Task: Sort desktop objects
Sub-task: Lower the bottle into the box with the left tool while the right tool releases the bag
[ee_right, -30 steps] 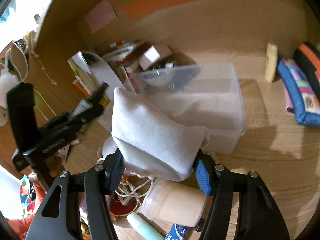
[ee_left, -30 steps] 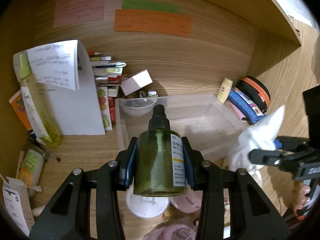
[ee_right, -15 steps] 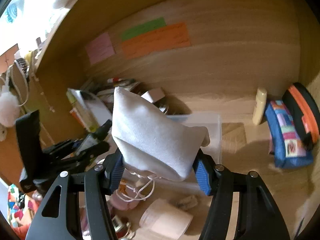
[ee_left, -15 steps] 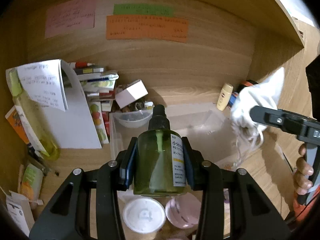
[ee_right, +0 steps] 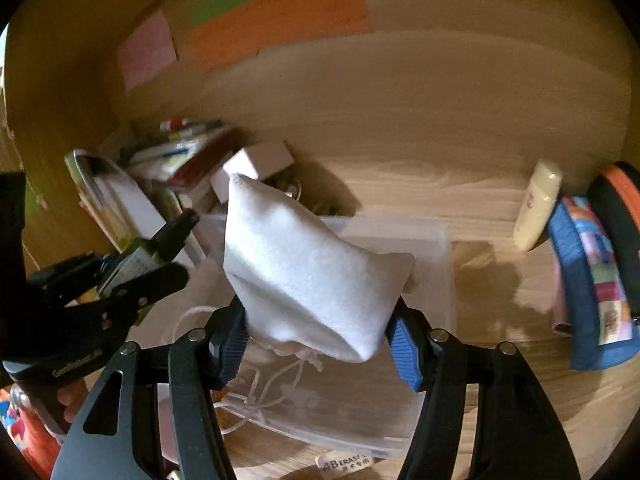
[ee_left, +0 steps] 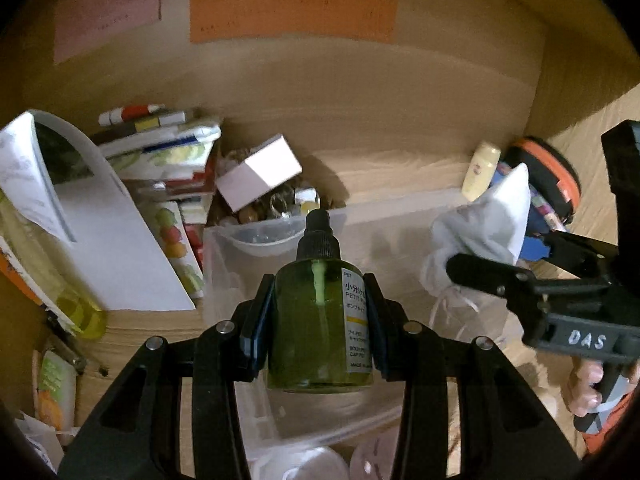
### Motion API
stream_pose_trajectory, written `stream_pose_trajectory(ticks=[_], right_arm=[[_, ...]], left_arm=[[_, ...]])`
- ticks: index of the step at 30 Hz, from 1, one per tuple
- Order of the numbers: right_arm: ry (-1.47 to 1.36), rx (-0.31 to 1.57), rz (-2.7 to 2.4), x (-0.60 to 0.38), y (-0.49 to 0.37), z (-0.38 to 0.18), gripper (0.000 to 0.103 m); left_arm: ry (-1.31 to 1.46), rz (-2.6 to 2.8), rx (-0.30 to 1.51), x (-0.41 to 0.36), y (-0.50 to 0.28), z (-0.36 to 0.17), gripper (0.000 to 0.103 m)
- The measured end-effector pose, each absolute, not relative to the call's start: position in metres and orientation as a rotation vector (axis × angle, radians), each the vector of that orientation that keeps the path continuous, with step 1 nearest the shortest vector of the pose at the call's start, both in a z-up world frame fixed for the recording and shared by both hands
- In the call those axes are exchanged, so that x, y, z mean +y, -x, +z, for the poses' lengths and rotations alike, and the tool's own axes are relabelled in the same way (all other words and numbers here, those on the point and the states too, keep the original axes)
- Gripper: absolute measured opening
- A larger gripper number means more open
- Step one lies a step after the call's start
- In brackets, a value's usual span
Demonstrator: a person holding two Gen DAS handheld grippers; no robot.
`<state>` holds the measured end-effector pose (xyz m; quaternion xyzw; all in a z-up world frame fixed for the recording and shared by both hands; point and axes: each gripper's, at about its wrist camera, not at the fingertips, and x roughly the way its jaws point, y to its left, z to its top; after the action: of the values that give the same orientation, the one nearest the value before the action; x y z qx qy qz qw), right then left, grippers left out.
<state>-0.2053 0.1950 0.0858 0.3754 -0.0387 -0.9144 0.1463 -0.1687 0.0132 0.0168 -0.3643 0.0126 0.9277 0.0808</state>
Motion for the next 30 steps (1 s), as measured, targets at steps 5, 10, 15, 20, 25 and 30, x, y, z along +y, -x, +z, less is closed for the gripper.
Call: stream_pose_trajectory(ticks=[5, 10, 15, 20, 25, 30], right_arm=[[-1.118, -0.048, -2.615, 0.191, 0.209, 0.073, 0.058], [-1.169, 0.013, -2.615, 0.19, 0.214, 0.06, 0.058], [-1.21, 0.034, -2.599, 0.191, 0.219, 0.056, 0.058], [-1.227, 0.168, -2.613, 0.18, 0.215, 0.05, 0.061], [-1.252, 0.183, -2.596, 0.178, 0.214, 0.049, 0.061], [-1.285, 0.184, -2.585, 0.173, 0.211, 0.048, 0.061]], left_arm=[[1.155, 2.741, 0.055, 0.016, 0.181, 0.001, 0.041], [1.187, 2.721, 0.092, 0.022, 0.182, -0.008, 0.041], [1.214, 2.708, 0.142, 0.024, 0.184, -0.016, 0.041], [1.216, 2.72, 0.211, 0.03, 0.184, -0.02, 0.041], [1.216, 2.734, 0.22, 0.022, 0.185, -0.021, 0.05], [1.204, 2.721, 0.247, 0.017, 0.182, -0.021, 0.052]])
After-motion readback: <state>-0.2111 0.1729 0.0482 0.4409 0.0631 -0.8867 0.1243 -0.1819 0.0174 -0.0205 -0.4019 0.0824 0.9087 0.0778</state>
